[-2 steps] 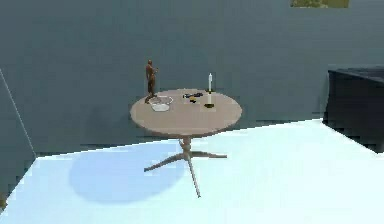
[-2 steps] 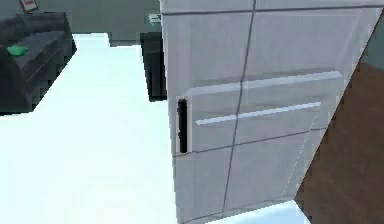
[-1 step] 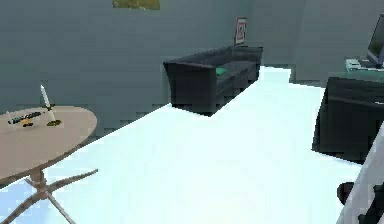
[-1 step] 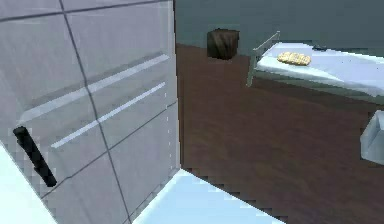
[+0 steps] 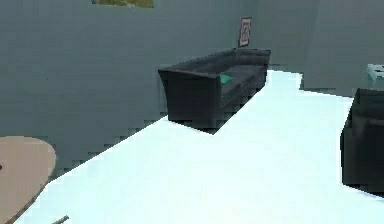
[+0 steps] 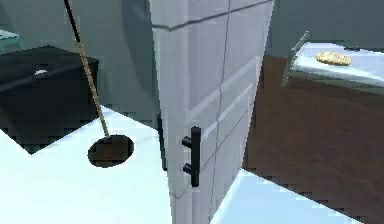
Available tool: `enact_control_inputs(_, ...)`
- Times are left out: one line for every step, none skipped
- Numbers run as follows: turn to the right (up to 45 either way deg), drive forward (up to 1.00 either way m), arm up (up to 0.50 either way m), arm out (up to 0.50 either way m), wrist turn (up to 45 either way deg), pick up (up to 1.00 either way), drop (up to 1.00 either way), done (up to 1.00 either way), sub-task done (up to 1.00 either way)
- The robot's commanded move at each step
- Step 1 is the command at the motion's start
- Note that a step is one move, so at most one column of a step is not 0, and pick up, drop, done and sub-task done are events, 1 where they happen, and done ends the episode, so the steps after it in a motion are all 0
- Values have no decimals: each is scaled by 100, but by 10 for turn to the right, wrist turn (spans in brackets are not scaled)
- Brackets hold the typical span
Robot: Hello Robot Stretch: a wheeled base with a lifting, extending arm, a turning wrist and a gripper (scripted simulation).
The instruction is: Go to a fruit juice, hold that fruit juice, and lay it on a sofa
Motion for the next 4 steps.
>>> enact_control_inputs(270, 0, 0, 0, 0, 0, 0, 0, 0)
enact_control_inputs(0, 100, 0, 0, 0, 0, 0, 0, 0)
enact_control_inputs(0, 100, 0, 0, 0, 0, 0, 0, 0)
enact_control_inputs(0, 100, 0, 0, 0, 0, 0, 0, 0)
